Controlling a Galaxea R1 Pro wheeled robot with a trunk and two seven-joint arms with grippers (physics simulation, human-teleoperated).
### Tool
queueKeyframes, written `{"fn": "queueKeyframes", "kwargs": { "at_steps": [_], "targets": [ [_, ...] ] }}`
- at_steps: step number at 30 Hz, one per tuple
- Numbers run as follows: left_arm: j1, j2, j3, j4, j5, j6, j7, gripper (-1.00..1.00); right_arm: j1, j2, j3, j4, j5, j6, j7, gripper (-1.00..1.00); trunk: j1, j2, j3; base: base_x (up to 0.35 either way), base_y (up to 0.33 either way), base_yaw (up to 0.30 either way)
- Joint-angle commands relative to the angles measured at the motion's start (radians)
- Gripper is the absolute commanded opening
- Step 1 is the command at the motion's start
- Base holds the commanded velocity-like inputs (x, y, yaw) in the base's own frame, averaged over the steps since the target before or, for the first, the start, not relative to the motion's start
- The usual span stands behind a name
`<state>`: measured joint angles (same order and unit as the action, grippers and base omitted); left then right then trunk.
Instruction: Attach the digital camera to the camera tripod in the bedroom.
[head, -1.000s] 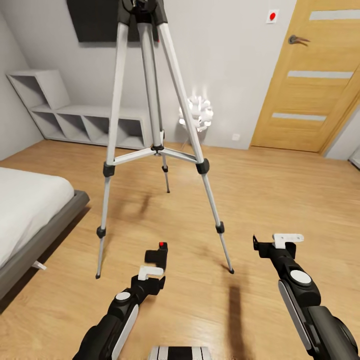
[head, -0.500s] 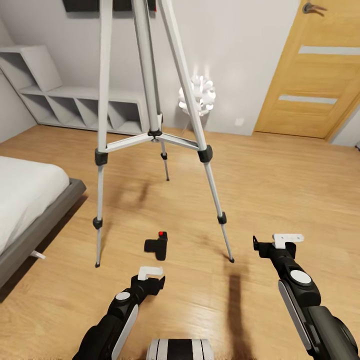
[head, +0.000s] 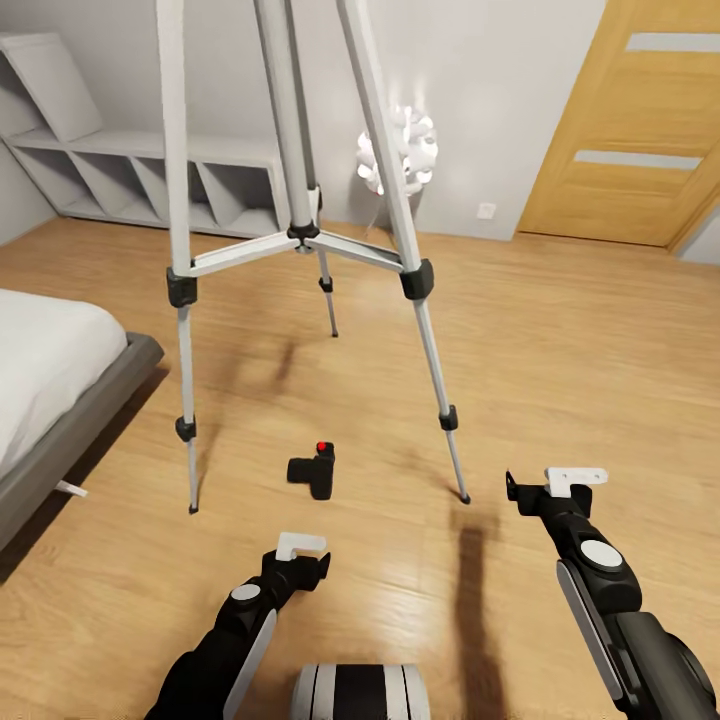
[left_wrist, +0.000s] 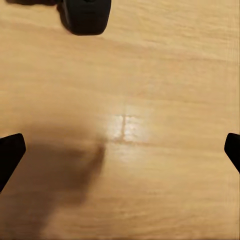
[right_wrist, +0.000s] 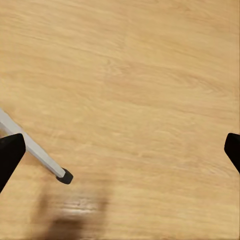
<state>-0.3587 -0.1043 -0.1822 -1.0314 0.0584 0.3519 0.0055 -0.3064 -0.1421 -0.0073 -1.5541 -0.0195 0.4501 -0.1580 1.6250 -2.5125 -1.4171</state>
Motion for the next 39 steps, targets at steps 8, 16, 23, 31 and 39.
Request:
{"fn": "queueKeyframes", "kwargs": {
  "at_steps": [8,16,23,31,39],
  "targets": [
    [0.0,0.0,0.0,-0.002,0.006,0.006,0.0,1.0,-0.001,-0.001,0.001,-0.001,-0.002,0.005,-0.005,1.0,0.003,-0.002,-0.045,0.0,0.0,0.0],
    [0.0,0.0,0.0,-0.002,0.006,0.006,0.0,1.0,0.0,-0.001,0.001,-0.001,-0.002,0.005,-0.005,1.0,0.007,-0.004,-0.089,0.0,0.0,0.0],
    [0.0,0.0,0.0,-0.002,0.006,0.006,0.0,1.0,0.0,-0.001,0.001,-0.001,-0.002,0.005,-0.005,1.0,0.01,-0.006,-0.128,0.0,0.0,0.0],
    [0.0,0.0,0.0,-0.004,0.006,0.003,-0.001,1.0,0.0,0.0,0.001,-0.001,-0.002,0.005,-0.005,1.0,0.012,-0.007,-0.15,0.0,0.0,0.0],
    [0.0,-0.002,-0.003,-0.004,0.008,0.001,-0.004,1.0,-0.002,0.015,-0.017,-0.024,0.004,0.002,-0.006,1.0,0.012,-0.007,-0.151,0.0,0.0,0.0]
  ]
}}
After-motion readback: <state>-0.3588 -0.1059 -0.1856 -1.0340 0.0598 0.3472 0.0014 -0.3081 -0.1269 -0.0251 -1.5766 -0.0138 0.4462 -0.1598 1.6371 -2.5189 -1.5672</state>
